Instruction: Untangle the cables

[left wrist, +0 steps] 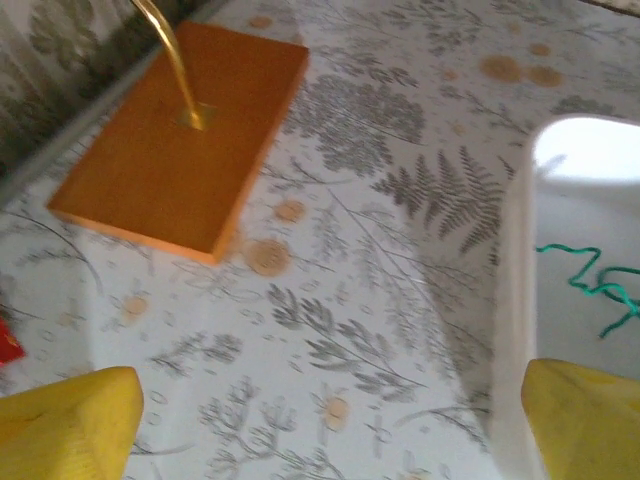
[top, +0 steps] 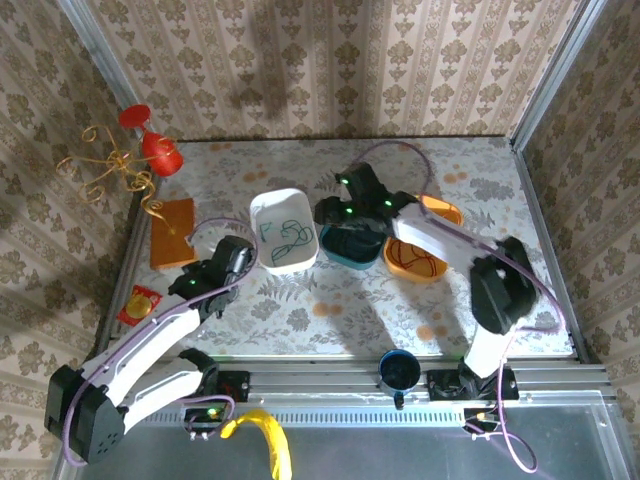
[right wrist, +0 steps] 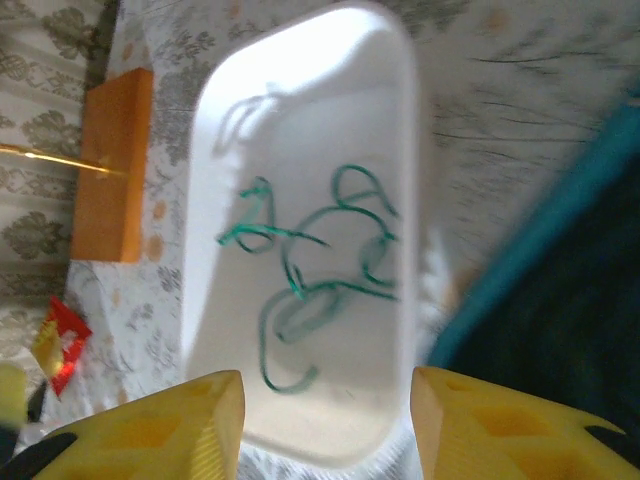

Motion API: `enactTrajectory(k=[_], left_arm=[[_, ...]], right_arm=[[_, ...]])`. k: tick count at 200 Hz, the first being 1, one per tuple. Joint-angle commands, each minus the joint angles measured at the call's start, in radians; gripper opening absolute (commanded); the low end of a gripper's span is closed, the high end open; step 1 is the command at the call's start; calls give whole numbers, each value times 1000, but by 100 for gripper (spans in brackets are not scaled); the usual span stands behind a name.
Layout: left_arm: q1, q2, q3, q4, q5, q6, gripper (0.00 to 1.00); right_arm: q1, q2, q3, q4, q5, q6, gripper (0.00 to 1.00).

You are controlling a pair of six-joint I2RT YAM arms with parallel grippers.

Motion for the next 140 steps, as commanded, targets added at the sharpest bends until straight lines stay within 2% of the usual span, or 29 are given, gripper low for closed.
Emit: enactTrajectory(k=[1,19,30,37,40,42,45,63,84,99,109,121,140], left_arm=[[35,-28,0,-48,-70,63,100],[57,-34,3,-79,-138,93,100],[68,-37,3,-90,-184,111,100],[76,-39,-1,-88,-212,129,100],[80,-39,-2,-85,-223,137,100],[83,-38,-3,-82,-229,143,100],[86,-39,-5,-77,-239,152,100],[105,-34,-31,-11,-305,230,100],[109,-26,-117,199,-382,398,100],[127,-11,-132,279,-360,463,100],[177,7,-141,353,-324,520,100],[203,41,-174,501,-286,619,100],[238,119,-226,647,-249,671,100]], right_arm=[[-78,-262,-164,4,257,-58,52],[-132,-486,-343,50,493,-156,59],[-147,-594,-463,141,652,-265,64],[-155,-649,-554,226,737,-353,77],[-158,-670,-591,262,766,-395,86],[-160,-681,-614,290,782,-421,95],[-163,-698,-648,334,806,-460,100],[-189,-730,-810,551,899,-622,100],[-232,-658,-844,532,1000,-557,100],[-253,-589,-882,606,1024,-508,100],[-261,-540,-925,718,1015,-511,100],[-273,-474,-963,834,1002,-514,100],[-298,-386,-951,970,967,-600,100]])
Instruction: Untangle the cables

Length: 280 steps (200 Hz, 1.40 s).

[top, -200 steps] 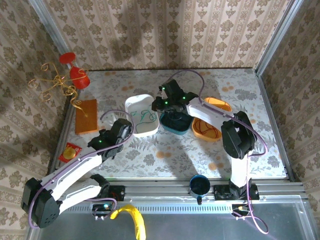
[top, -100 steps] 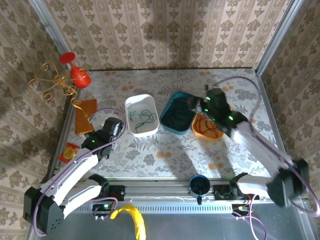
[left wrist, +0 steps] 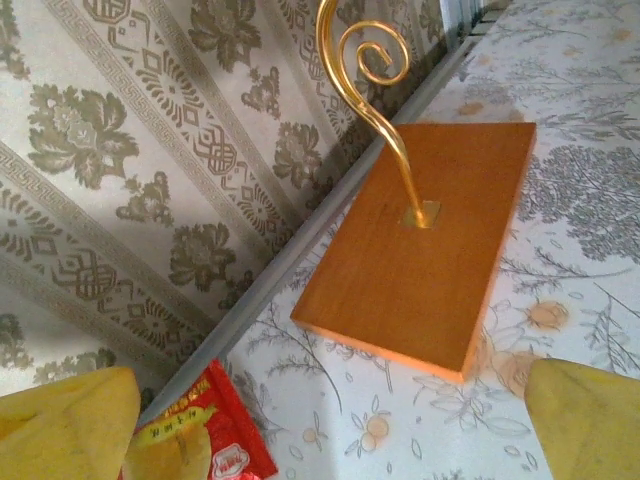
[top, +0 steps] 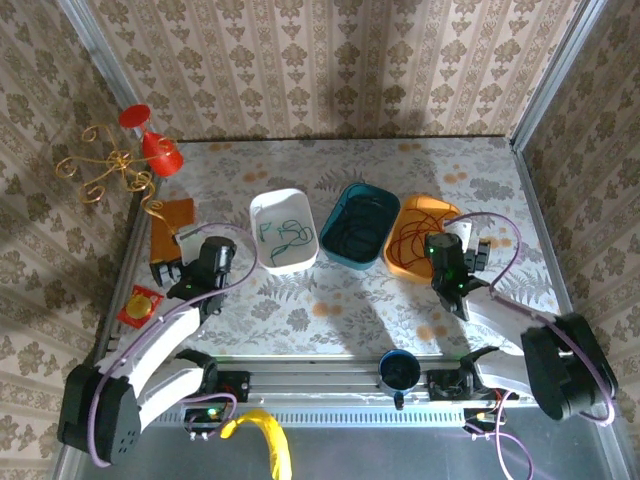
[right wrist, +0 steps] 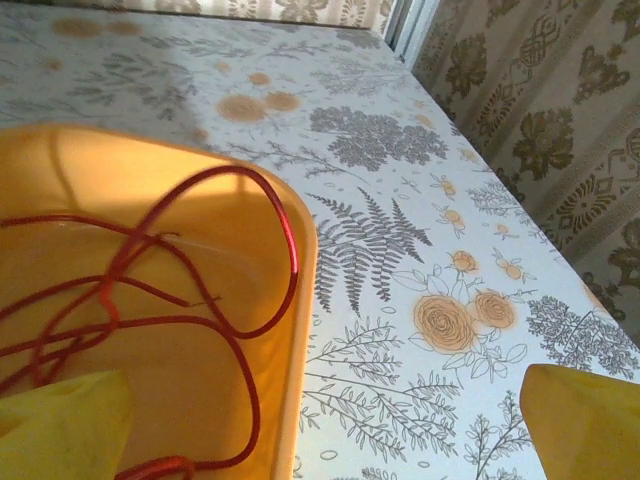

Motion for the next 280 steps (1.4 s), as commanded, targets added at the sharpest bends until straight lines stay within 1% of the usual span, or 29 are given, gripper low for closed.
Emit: enactTrajectory(k=[1,13,17,19,25,34,43,50,56,68,76,82,105,117,124,127,130,135,140,159,169,172,181,191,202,211,237,253,280], left_arm=[[40,76,-56,271,42,168,100],[74,128,-85,314,93,131,100],[88,142,-95,357,112,157,100],[93,147,-89,345,120,149,100],[99,156,-71,309,151,131,100],[107,178,-90,419,180,188,100],[113,191,-101,493,229,217,100],[125,208,-117,578,269,247,100],[134,224,-122,622,297,261,100],[165,263,-116,679,351,275,100],[180,290,-108,710,367,278,100],[191,310,-105,747,381,284,100],[229,392,-94,878,439,304,100],[237,432,-73,886,456,327,100],[254,482,-101,1010,516,330,100],[266,521,-116,1104,544,362,100],[269,539,-122,1142,560,384,100],[260,517,-105,1049,589,384,100],[263,499,-81,955,656,365,100],[328,606,-120,1162,781,367,100],[341,568,-89,1017,809,330,100],[344,568,-82,1010,811,326,100],[345,592,-97,1091,810,349,100],[345,577,-89,1046,812,334,100],[345,589,-95,1084,808,346,100],[346,580,-91,1058,811,336,100],[345,586,-94,1074,809,346,100],[345,584,-93,1071,809,344,100],[346,585,-93,1069,809,344,100]], right_arm=[[-29,83,-6,303,34,-87,100],[-62,136,-18,434,-39,-142,100],[-79,150,-19,468,-73,-149,100],[-90,154,-20,477,-89,-138,100],[-132,194,-37,513,-192,-98,100],[-188,250,-66,634,-363,-108,100],[-209,248,-50,560,-495,-112,100],[-223,305,-54,627,-565,-129,100],[-226,333,-49,682,-562,-134,100],[-247,286,-2,501,-570,-99,100],[-266,309,7,527,-569,-79,100],[-277,298,11,501,-578,-66,100],[-278,293,4,500,-571,-60,100],[-278,297,-1,517,-561,-59,100],[-278,294,-1,510,-558,-57,100],[-278,295,-2,516,-557,-57,100],[-278,296,-2,522,-557,-57,100],[-277,295,-4,519,-554,-56,100],[-276,293,-5,520,-550,-55,100],[-269,296,8,499,-547,-61,100],[-260,300,12,496,-541,-72,100],[-259,298,11,495,-541,-73,100],[-259,299,13,496,-542,-74,100],[-259,298,13,494,-542,-74,100],[-259,298,13,494,-543,-74,100],[-259,300,15,494,-543,-75,100],[-262,302,21,484,-548,-74,100],[-279,304,29,469,-588,-67,100],[-279,300,18,485,-604,-75,100]])
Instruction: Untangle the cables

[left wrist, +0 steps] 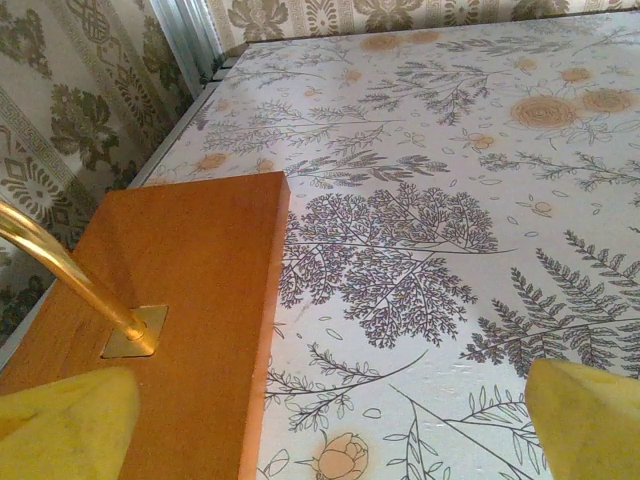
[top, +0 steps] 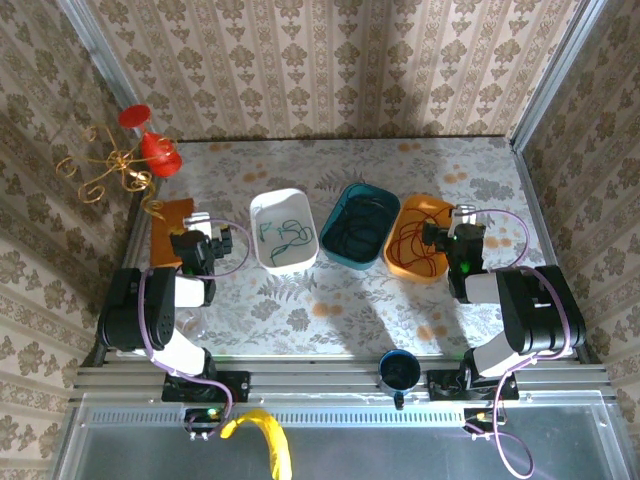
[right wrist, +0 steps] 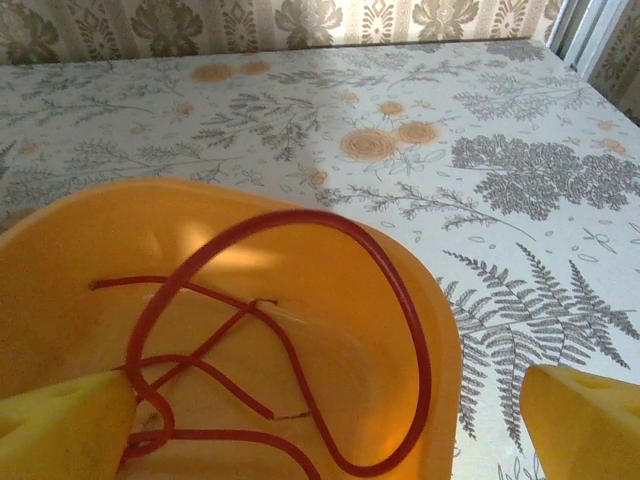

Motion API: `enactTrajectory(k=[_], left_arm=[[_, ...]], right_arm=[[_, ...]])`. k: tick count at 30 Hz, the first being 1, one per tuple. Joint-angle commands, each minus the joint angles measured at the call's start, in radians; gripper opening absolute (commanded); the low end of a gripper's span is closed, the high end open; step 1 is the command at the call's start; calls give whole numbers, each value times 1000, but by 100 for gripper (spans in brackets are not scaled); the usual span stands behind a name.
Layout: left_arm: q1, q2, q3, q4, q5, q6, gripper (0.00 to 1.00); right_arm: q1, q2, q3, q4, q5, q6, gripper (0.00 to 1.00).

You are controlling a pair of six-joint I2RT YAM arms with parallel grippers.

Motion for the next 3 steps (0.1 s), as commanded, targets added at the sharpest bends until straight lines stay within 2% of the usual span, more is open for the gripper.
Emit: enactTrajectory(k=[1,3], left_arm=[[2,3,9,36,17,13,100],[2,2,9,35,18,12,100]], right_arm=[[-5,-2,13,2,-42,-4,100],[-8,-3,22,-15,-93,-20,100]])
